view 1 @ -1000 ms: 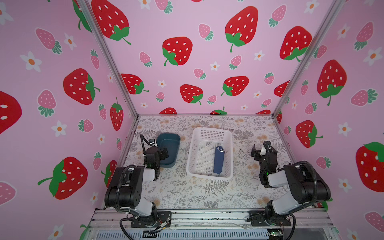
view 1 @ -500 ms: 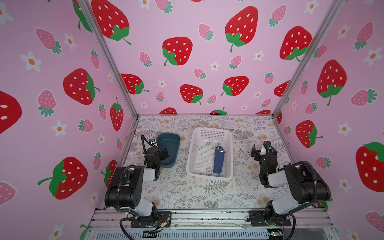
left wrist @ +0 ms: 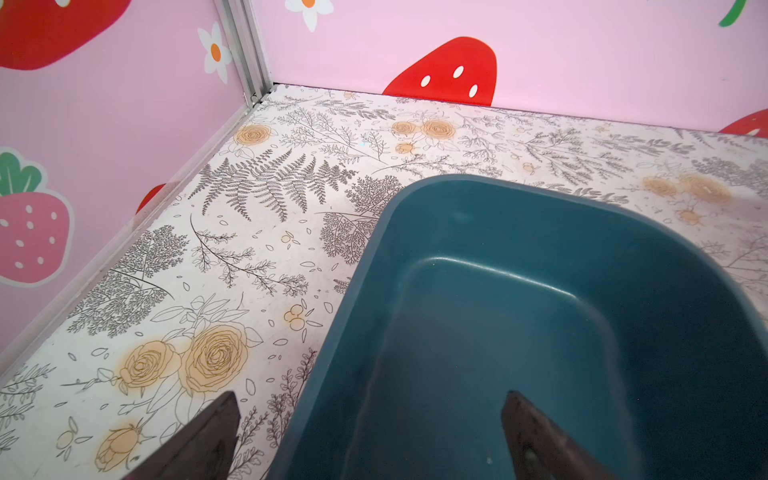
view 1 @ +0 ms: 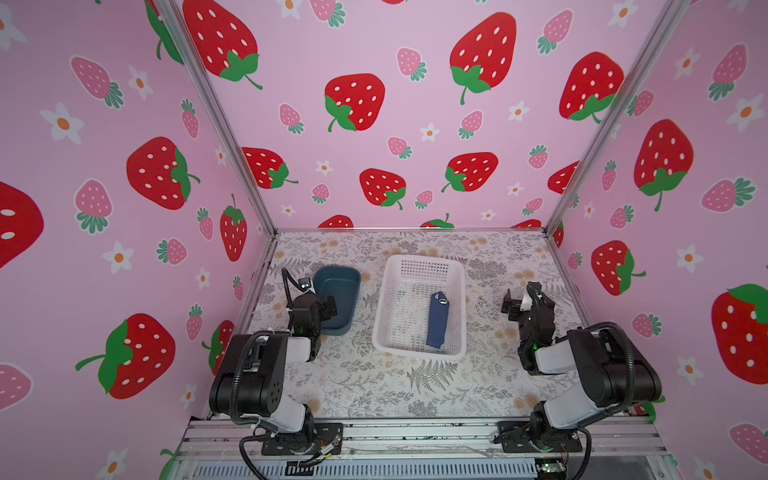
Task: Place the utensils on the paper napkin and roll it up
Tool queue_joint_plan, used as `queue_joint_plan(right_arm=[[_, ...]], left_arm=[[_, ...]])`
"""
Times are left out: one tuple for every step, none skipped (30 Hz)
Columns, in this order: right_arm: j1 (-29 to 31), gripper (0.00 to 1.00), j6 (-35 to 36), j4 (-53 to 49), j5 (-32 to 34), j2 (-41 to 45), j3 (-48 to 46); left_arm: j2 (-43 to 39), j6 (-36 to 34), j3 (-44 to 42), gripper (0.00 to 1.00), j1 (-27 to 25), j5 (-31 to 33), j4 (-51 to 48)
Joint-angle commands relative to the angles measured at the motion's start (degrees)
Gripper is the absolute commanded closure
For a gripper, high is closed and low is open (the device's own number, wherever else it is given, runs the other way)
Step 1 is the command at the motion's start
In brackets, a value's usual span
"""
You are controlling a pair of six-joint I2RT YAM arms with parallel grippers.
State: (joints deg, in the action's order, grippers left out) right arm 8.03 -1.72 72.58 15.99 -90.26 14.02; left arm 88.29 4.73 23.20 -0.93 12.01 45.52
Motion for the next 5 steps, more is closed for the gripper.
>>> queue_joint_plan(right_arm=[[-0.04, 0.00, -0.48, 0.82, 0.55, 0.06, 0.48], [-0.04, 0.00, -0.41, 0.85, 0.62, -0.07, 0.48], [-0.07, 0.00, -0.41, 0.83, 0.62, 0.07, 0.48], [-0.04, 0.00, -0.39, 0.88, 0.54, 0.10, 0.48], [-0.06, 0.00, -0.40, 0.90, 0.61, 0.10, 0.44]], left_arm=[[0.30, -0.67, 1.76, 0.01, -0.20, 1.01, 0.08], [0.28, -0.70, 1.76, 0.01, -0.16, 1.04, 0.08], [0.27, -0.71, 1.76, 0.01, -0.20, 1.01, 0.10], [0.29, -0.70, 1.76, 0.01, -0.21, 1.00, 0.10], [0.28, -0.76, 1.76, 0.01, -0.15, 1.04, 0.10]])
